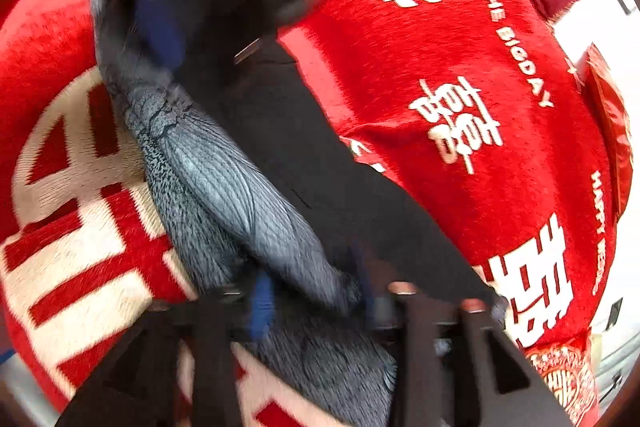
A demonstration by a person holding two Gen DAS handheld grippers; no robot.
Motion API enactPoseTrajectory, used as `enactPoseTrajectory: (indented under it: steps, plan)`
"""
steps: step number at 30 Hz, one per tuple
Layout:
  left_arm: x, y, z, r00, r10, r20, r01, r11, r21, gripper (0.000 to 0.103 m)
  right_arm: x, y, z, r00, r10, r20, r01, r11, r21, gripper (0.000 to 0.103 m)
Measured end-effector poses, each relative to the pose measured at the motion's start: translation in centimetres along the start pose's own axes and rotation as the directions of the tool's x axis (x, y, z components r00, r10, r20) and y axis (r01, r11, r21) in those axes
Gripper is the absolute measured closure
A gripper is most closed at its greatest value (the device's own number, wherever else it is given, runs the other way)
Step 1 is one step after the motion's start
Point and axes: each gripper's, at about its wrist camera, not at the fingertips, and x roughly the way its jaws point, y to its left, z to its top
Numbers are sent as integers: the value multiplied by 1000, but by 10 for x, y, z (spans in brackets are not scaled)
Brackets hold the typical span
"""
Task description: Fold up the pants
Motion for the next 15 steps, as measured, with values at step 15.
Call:
enactPoseTrajectory:
  steps: [15]
  plan:
    - [0, -76, -3, 997, 71, -15, -66, 980, 187, 49, 57, -289, -126, 951, 305, -57, -43, 313, 949, 27]
